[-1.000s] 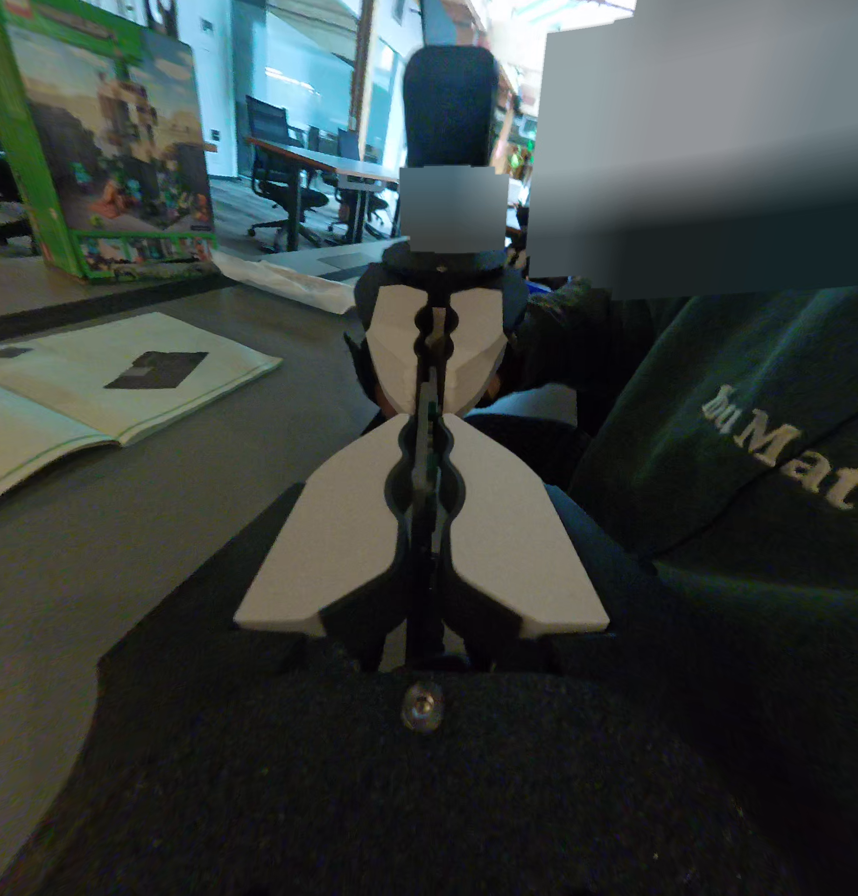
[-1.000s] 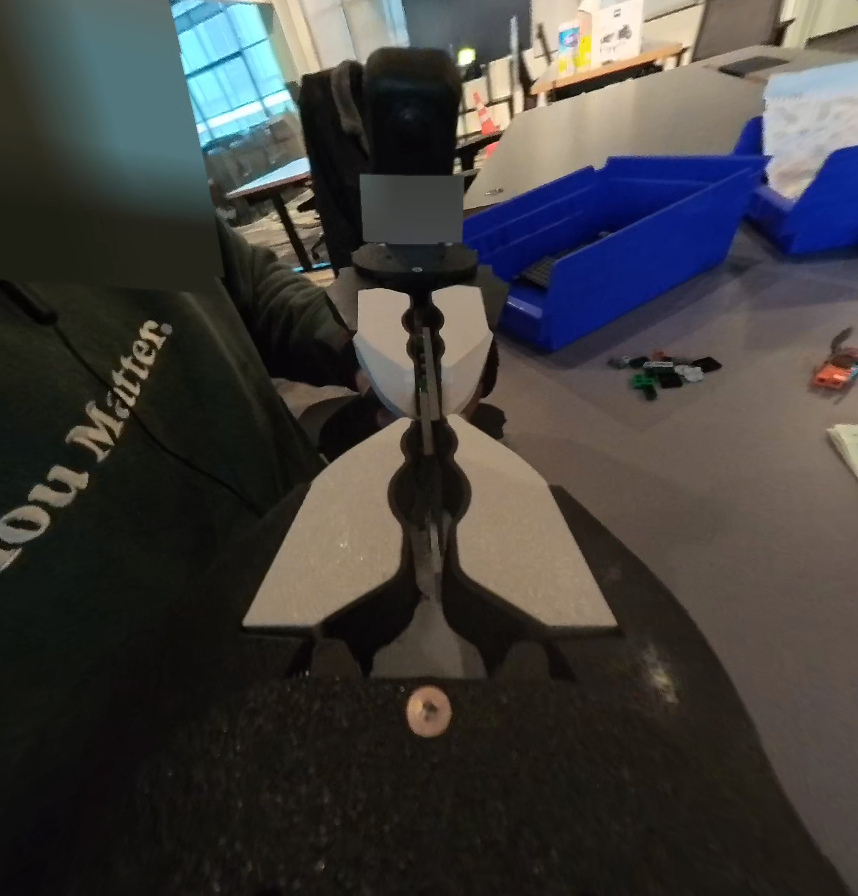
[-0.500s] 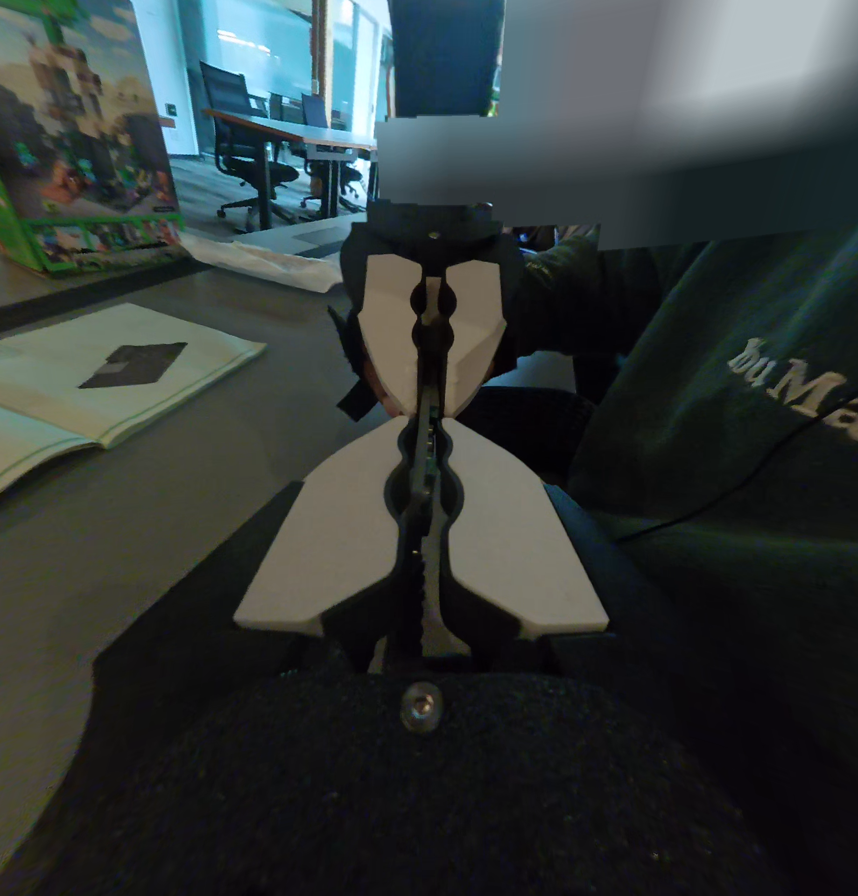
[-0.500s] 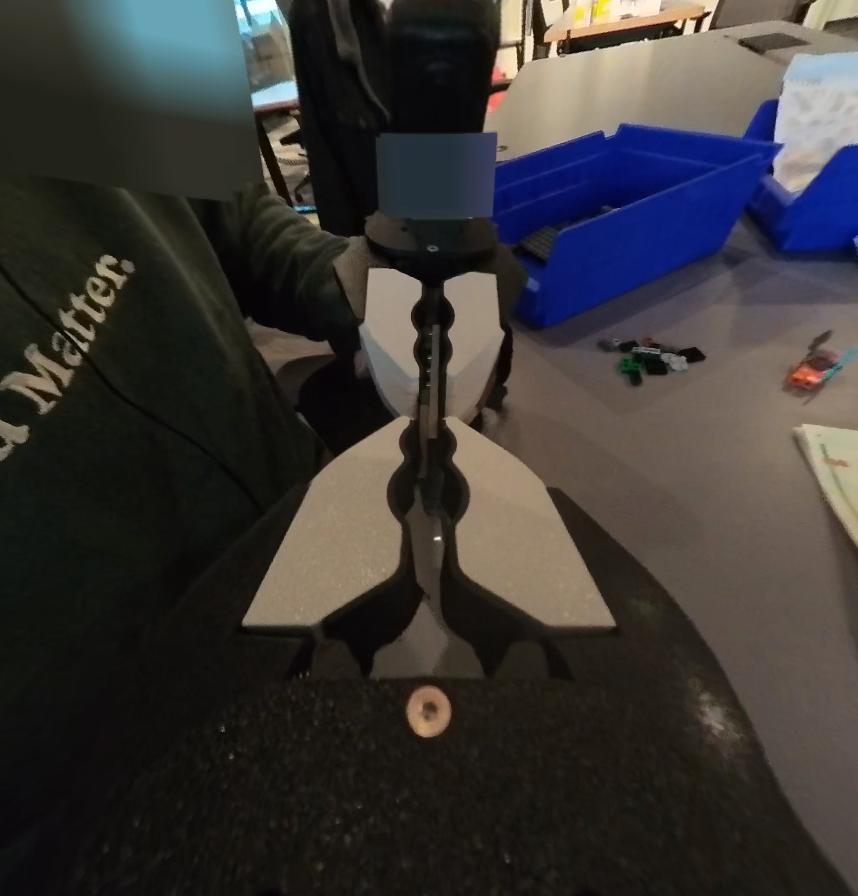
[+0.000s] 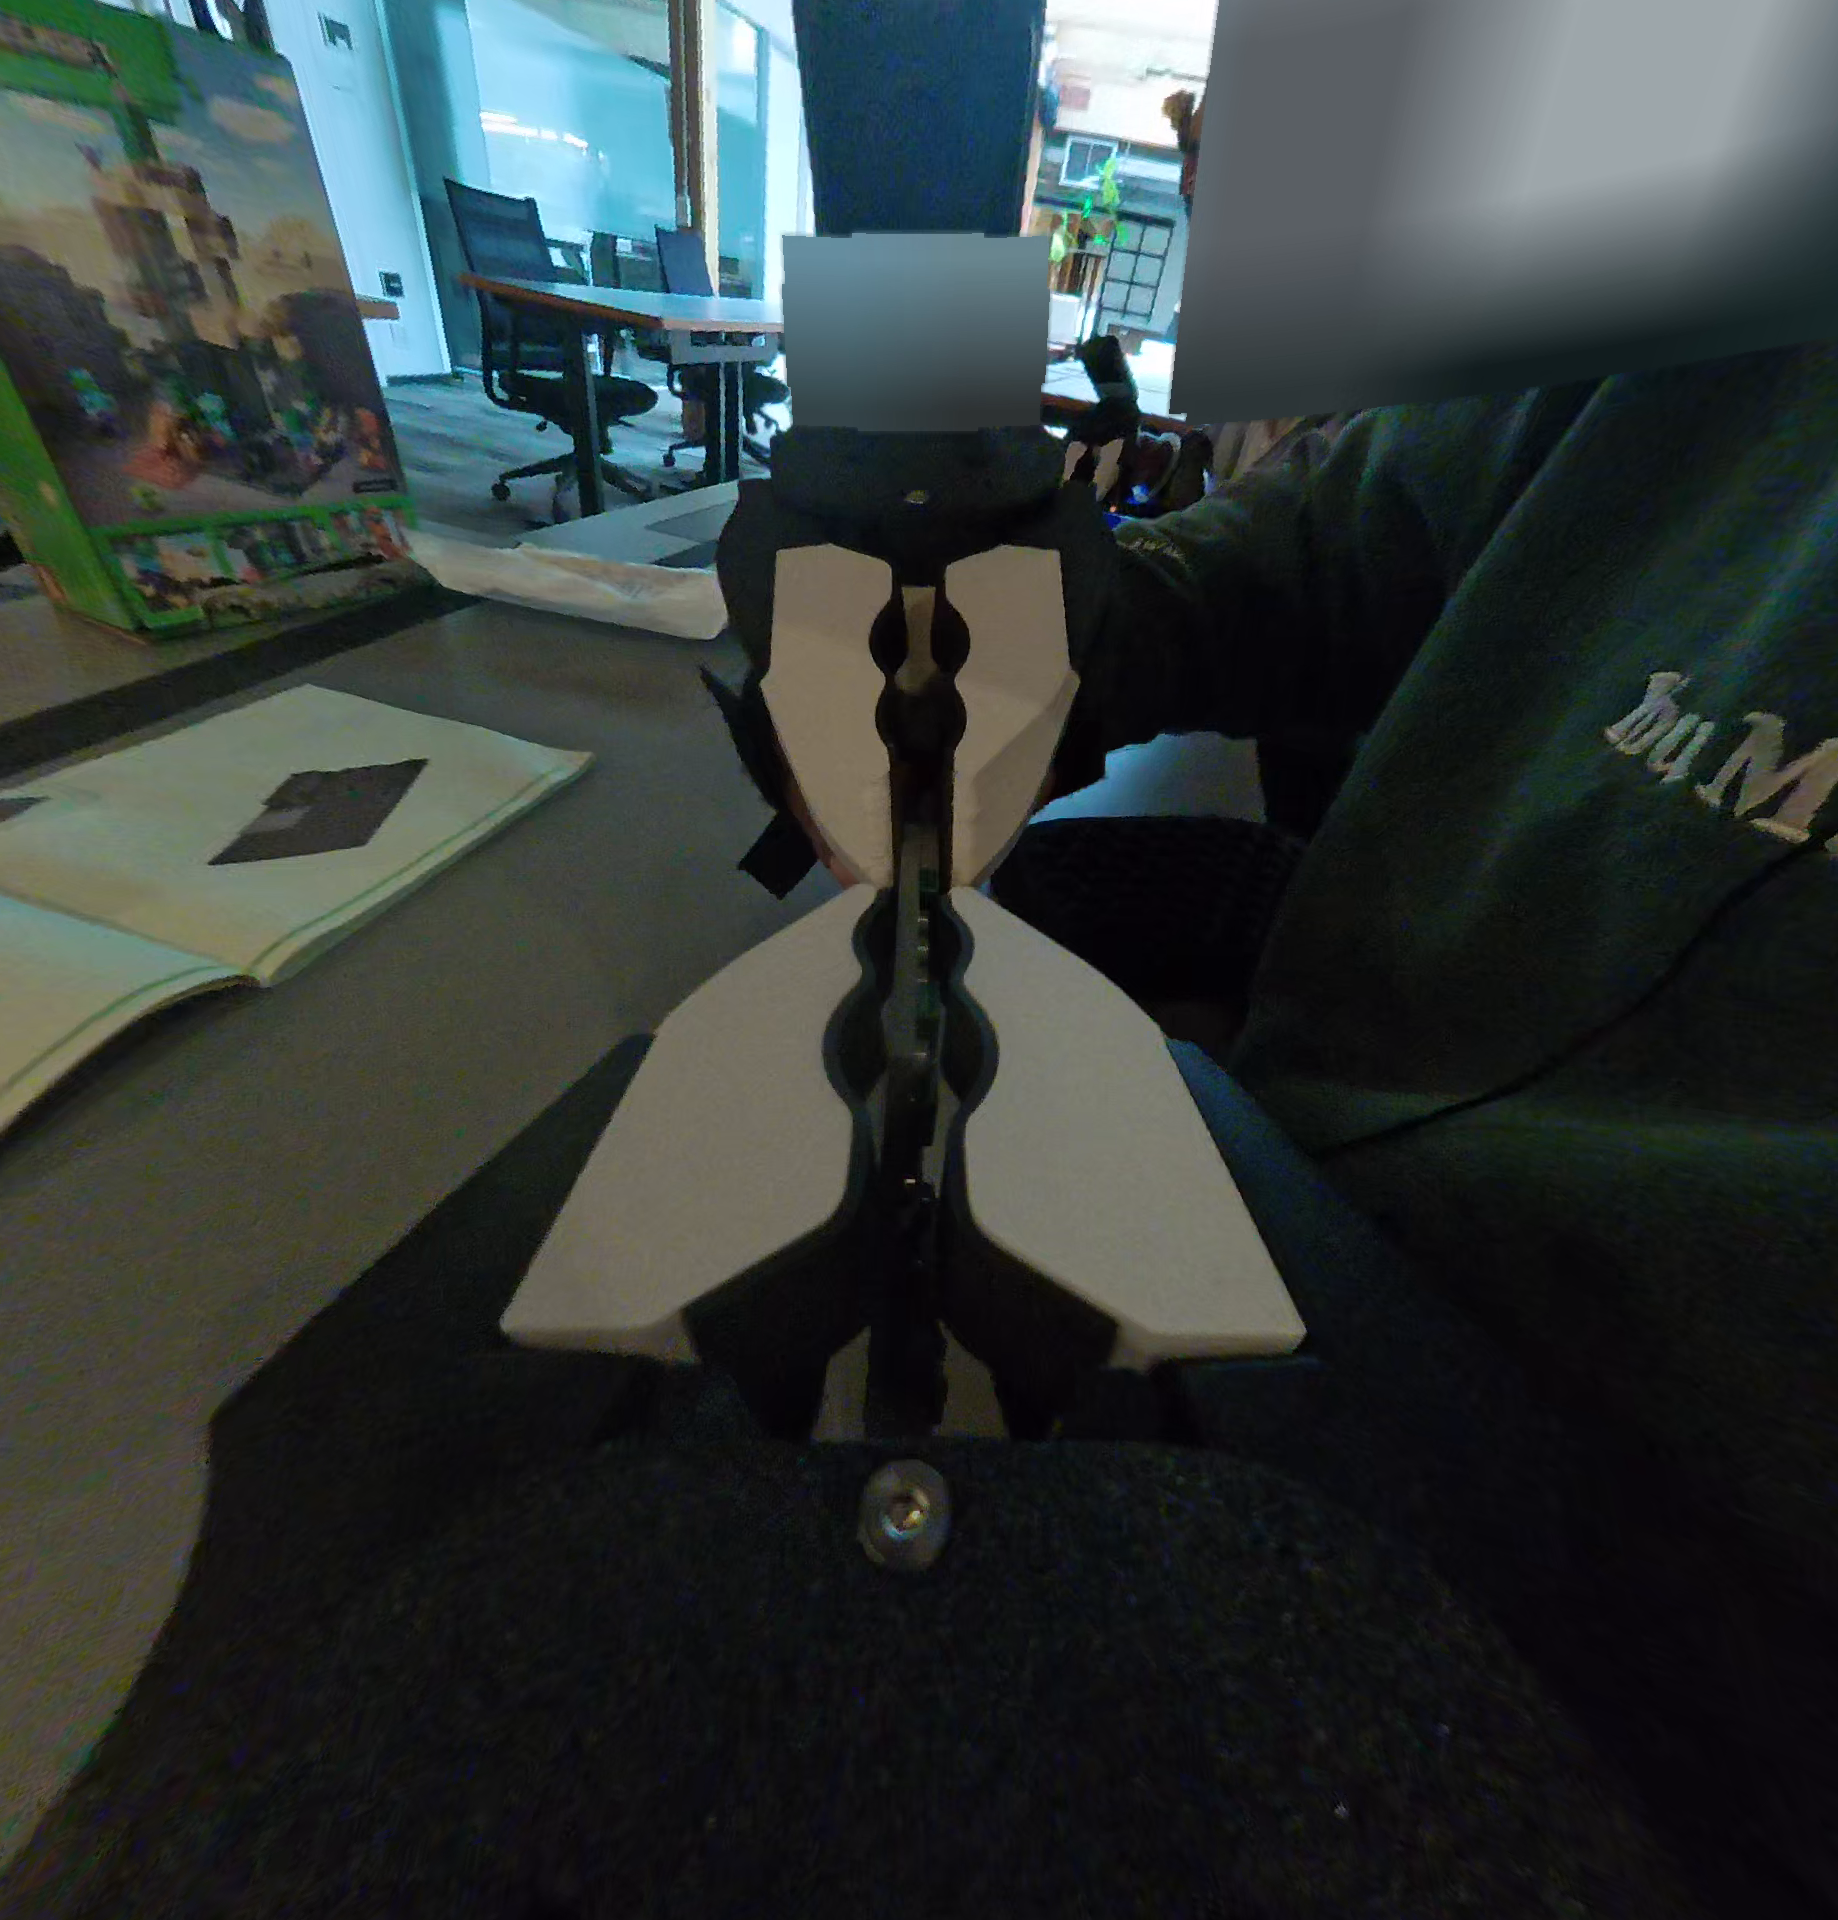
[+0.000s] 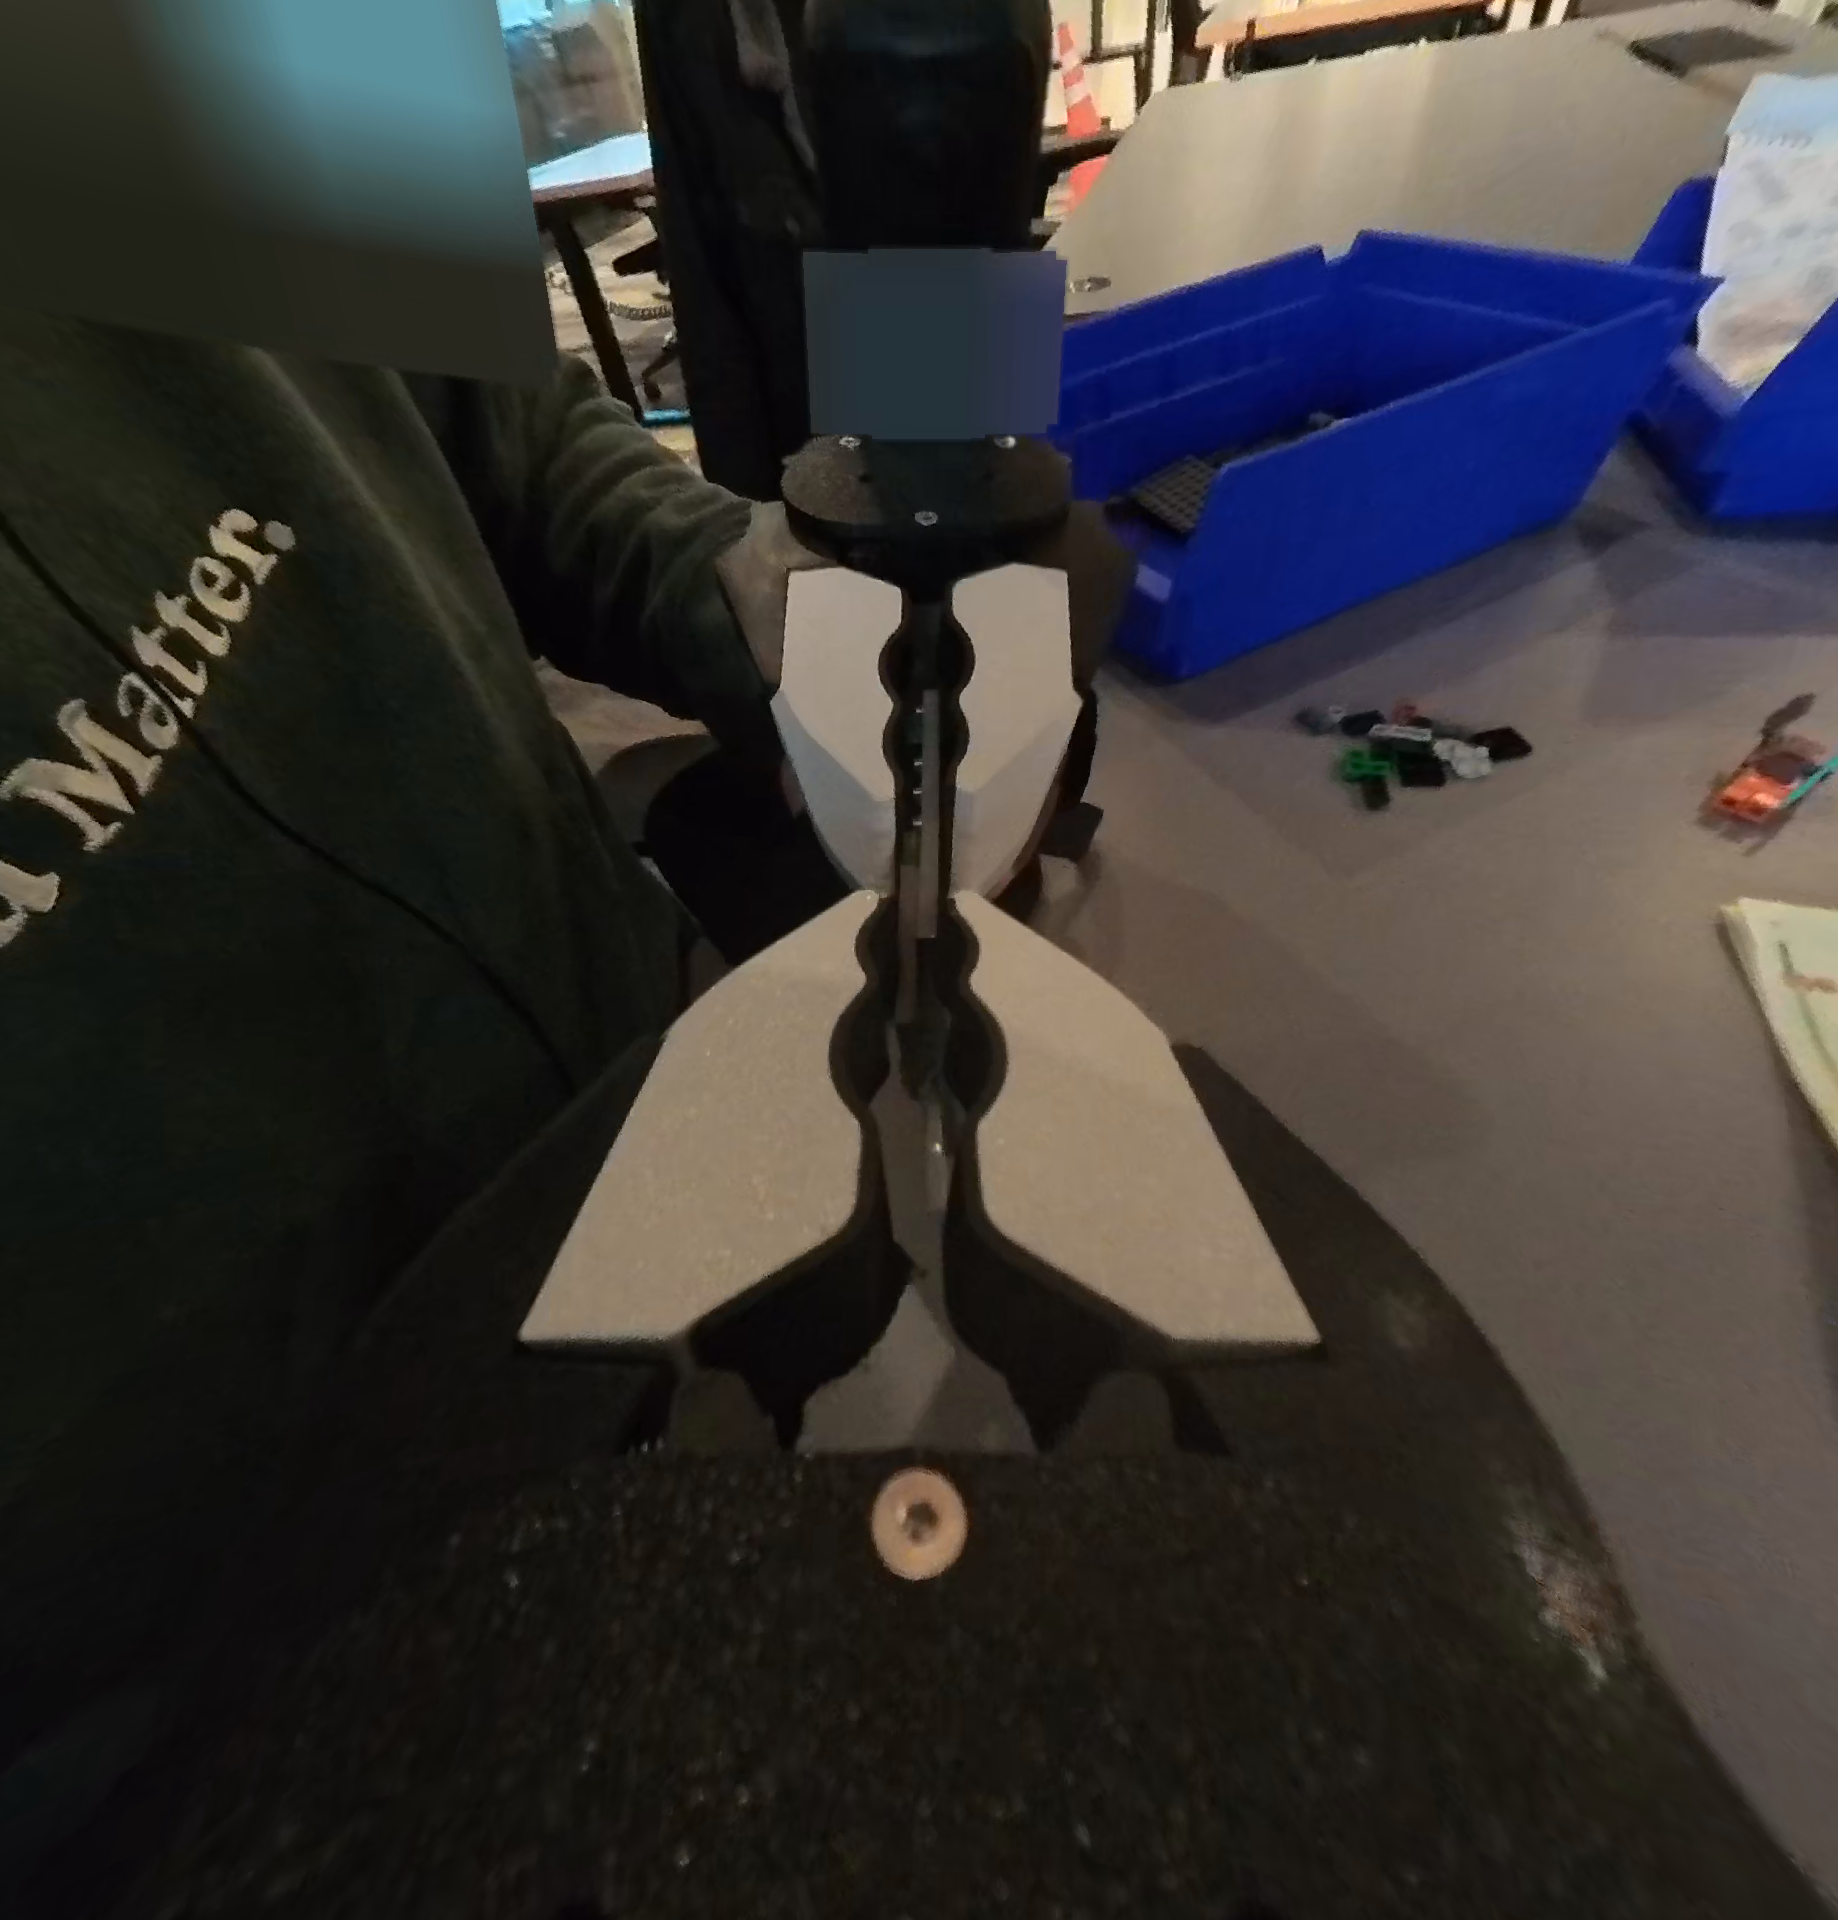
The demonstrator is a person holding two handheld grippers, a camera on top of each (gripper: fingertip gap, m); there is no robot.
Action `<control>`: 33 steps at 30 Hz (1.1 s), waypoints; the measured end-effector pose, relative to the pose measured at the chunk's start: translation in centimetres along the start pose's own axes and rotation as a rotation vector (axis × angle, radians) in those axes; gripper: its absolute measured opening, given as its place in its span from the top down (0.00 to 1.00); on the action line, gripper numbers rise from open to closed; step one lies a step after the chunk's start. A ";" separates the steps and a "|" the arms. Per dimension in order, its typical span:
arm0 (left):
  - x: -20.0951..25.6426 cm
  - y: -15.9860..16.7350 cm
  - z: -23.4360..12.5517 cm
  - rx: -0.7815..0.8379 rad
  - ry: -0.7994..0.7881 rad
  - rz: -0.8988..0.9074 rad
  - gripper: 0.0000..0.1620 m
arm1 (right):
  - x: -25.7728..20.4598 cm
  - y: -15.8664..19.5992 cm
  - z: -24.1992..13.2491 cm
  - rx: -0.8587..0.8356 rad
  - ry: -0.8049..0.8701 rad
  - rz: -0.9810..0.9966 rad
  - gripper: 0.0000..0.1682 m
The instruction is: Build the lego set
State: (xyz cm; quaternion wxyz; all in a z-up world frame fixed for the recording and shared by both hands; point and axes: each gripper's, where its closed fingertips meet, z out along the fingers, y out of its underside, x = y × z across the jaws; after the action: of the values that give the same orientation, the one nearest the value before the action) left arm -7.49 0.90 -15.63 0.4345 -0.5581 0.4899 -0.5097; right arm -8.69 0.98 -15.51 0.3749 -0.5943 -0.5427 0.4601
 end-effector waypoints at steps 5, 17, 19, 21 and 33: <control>0.1 -0.5 0.9 0.054 -0.016 0.000 0.95 | -0.1 0.0 -1.0 -0.134 -0.074 0.021 0.96; -1.8 0.0 2.2 0.040 -0.179 -0.055 0.96 | 1.6 1.1 -2.1 -0.501 -0.238 0.087 0.96; -2.0 0.4 2.1 0.029 -0.190 -0.089 0.96 | 1.8 1.3 -1.9 -0.530 -0.252 0.077 0.96; -2.0 0.5 1.9 0.032 -0.203 -0.087 0.96 | 1.8 1.3 -1.6 -0.552 -0.264 0.066 0.96; -2.3 -1.7 1.8 0.145 -0.220 -0.143 0.86 | 2.8 -0.2 -4.2 -0.807 -0.512 0.163 0.96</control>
State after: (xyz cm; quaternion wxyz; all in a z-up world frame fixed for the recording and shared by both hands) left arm -5.54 3.43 -14.51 0.4873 -0.6112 0.3602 -0.5091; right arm -4.78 4.01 -14.45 -0.0681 -0.6005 -0.7044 0.3722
